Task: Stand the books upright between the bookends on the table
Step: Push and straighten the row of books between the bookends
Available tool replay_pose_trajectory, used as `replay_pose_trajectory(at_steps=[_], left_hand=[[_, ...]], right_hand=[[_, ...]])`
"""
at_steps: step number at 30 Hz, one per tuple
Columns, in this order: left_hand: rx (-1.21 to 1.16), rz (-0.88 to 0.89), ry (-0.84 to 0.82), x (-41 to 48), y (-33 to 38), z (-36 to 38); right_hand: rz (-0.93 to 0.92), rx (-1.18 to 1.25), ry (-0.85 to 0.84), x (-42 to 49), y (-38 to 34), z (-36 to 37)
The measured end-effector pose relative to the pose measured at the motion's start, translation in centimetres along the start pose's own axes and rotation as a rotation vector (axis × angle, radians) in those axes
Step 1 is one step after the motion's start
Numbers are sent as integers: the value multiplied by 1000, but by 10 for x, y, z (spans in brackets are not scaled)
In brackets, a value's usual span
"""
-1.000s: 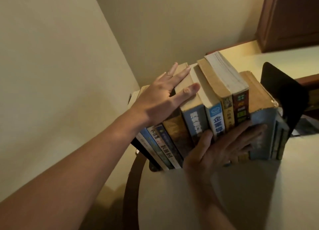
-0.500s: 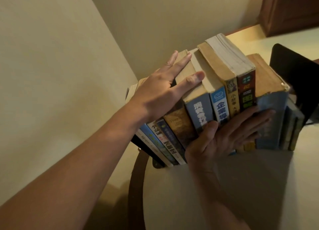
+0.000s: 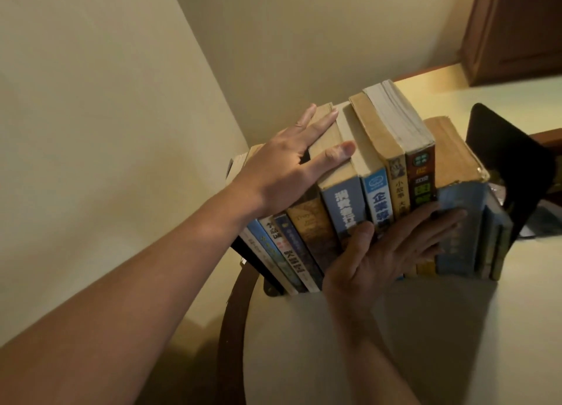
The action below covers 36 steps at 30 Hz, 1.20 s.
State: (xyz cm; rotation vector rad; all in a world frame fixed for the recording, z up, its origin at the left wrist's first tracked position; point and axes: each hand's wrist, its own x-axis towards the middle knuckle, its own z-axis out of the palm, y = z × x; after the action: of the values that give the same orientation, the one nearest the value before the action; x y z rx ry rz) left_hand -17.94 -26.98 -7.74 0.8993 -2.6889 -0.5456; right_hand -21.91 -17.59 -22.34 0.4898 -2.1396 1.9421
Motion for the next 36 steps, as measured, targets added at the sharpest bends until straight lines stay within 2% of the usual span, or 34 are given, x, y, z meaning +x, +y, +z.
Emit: replay_pose_trajectory(at_steps=[4, 7, 12, 18, 22, 27, 36], left_hand=[[33, -57, -26, 1, 9, -6], [66, -118, -17, 8, 31, -6], [69, -73, -4, 29, 77, 3], [251, -74, -155, 45, 77, 19], [229, -91, -118, 43, 75, 18], [198, -117, -65, 37, 80, 16], [155, -137, -32, 34, 85, 14]], right_hand=[[-162, 165, -34, -1, 2, -47], [-247, 90, -34, 14, 26, -85], [-204, 102, -3, 48, 54, -102], [-108, 69, -173, 62, 63, -99], [-100, 63, -221, 75, 60, -98], [-17, 62, -381, 87, 64, -93], [39, 111, -408, 89, 64, -88]])
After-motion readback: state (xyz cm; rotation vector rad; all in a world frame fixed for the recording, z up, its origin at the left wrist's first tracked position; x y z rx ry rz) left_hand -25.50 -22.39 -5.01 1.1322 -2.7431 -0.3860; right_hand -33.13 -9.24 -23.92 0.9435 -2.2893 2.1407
